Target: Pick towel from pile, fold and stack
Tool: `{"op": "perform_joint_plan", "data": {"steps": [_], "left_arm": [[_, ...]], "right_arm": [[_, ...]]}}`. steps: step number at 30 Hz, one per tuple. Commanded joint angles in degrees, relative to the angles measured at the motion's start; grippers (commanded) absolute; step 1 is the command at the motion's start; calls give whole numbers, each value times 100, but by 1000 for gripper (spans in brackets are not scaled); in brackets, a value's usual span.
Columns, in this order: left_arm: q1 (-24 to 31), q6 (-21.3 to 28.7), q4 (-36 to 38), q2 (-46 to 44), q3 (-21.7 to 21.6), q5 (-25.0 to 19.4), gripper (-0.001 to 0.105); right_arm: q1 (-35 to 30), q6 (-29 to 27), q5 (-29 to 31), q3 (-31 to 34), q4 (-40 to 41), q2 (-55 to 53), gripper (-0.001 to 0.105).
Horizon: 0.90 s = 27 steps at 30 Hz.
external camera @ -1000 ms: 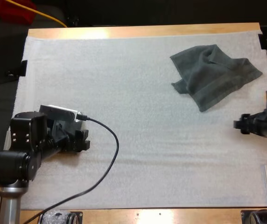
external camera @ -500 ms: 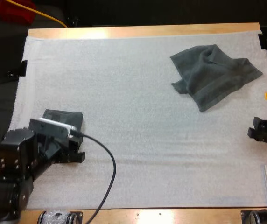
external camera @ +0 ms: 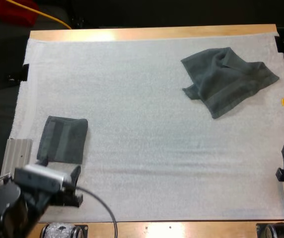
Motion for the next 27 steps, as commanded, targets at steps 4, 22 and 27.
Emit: {"op": "perform_joint_plan", "data": {"steps": [4,22,27], "left_arm": [[-28,-13,211,-500,-38,20,70],[2,26,1450,-2826,-36,62,70],[2,171,1118,-2826,152,62,70]], "right_arm": [[2,103,-31,-25,162,-402,71],[2,105,0,568,960,-2344,71],[2,105,0,860,574,-2344,71]]}}
